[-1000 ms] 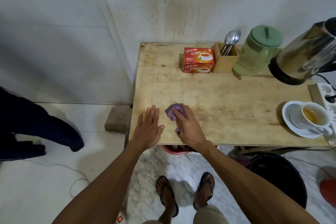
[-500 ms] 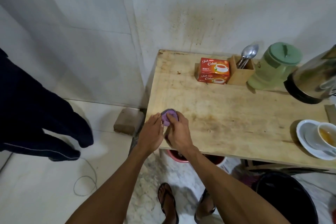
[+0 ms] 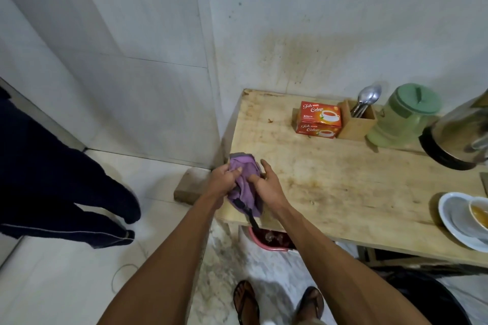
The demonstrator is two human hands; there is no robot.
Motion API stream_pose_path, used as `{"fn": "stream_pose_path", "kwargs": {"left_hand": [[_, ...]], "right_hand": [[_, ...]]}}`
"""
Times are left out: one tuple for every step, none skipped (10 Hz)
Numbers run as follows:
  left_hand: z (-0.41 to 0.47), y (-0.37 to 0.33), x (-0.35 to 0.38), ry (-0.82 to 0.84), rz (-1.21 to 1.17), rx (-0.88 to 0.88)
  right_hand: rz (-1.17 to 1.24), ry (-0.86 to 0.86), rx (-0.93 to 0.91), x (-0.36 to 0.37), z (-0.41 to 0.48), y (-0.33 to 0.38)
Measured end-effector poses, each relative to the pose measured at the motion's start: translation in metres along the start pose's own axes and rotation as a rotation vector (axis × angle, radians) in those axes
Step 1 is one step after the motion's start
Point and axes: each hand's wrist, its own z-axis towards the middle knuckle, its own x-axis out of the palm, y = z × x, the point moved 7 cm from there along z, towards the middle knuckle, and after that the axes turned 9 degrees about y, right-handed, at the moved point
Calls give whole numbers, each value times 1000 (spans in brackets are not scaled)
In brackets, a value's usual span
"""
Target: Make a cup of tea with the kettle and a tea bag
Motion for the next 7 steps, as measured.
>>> {"fn": "stream_pose_path", "kwargs": {"left_hand": [[3,-6,-2,10,-3,-9],[3,-8,-3,21,59,-25],[0,-10,-4,-12,194,5],[-1,-4,-2,-14,368,-2],[-6,-1,2,-33,480,34],[-4,-5,3,-30,483,24],[-10,-4,0,-43,493,36]], "right_hand": [[21,-31,62,-6,5,-7],[-47,-93,63,-13,9,-13],[-91,-102,107,-15,7,-18],[-333,-114,79,-14,3,-16],[-419,-119,46,-12,1,-15],[-438,-79,14,-13,3,-9],[-397,-43,16,-29,-1,-17]]}}
